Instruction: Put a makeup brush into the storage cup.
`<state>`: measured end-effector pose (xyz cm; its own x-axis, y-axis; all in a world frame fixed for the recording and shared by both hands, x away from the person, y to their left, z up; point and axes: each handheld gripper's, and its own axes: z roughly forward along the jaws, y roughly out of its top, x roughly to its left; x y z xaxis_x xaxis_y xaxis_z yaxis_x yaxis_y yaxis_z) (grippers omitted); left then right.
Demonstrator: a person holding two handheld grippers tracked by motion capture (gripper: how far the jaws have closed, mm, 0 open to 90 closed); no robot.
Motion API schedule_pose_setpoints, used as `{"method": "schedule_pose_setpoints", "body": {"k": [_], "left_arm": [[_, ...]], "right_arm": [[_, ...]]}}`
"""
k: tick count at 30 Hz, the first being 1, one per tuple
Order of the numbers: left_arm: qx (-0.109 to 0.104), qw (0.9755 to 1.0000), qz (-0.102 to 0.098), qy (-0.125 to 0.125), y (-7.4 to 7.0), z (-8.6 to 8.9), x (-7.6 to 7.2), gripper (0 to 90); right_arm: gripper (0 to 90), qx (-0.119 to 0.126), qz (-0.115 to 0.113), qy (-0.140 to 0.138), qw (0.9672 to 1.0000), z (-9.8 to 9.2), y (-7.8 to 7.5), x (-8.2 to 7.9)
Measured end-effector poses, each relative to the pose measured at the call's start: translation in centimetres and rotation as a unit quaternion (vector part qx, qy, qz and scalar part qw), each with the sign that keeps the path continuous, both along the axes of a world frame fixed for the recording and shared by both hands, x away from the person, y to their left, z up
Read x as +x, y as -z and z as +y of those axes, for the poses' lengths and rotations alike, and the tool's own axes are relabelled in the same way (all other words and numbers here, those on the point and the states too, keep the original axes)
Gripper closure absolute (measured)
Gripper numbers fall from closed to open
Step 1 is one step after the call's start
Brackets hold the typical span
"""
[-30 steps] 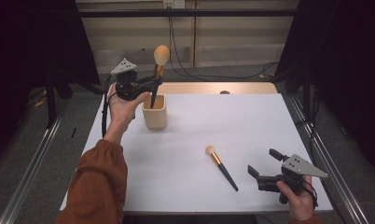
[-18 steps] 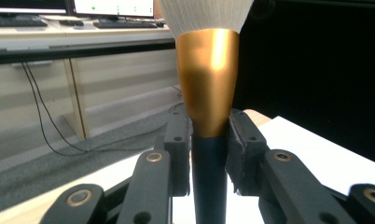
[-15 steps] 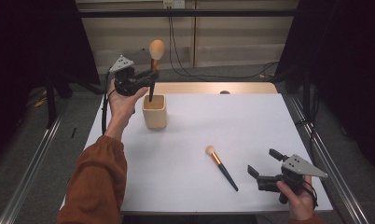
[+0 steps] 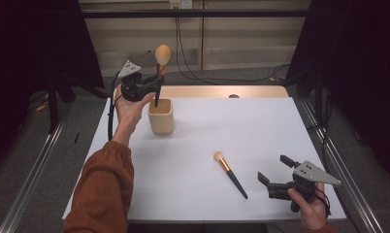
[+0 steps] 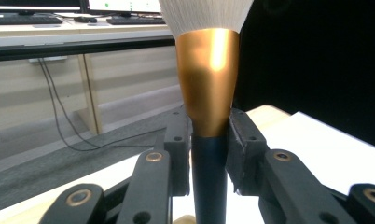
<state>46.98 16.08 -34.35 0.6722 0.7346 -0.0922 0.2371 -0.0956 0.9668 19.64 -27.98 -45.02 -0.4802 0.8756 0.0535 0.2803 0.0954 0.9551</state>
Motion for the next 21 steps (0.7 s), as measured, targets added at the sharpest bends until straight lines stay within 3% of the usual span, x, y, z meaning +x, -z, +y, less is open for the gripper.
{"method": "schedule_pose_setpoints", "body": {"k": [21], "left_arm": [[0.007,0.9997,0.021,-0.015,3.5,1.0,0.3,72.1]], "right_arm": [[0.2,0.002,0.001,0.001,1.0000,0.0,0.0,0.0]]}}
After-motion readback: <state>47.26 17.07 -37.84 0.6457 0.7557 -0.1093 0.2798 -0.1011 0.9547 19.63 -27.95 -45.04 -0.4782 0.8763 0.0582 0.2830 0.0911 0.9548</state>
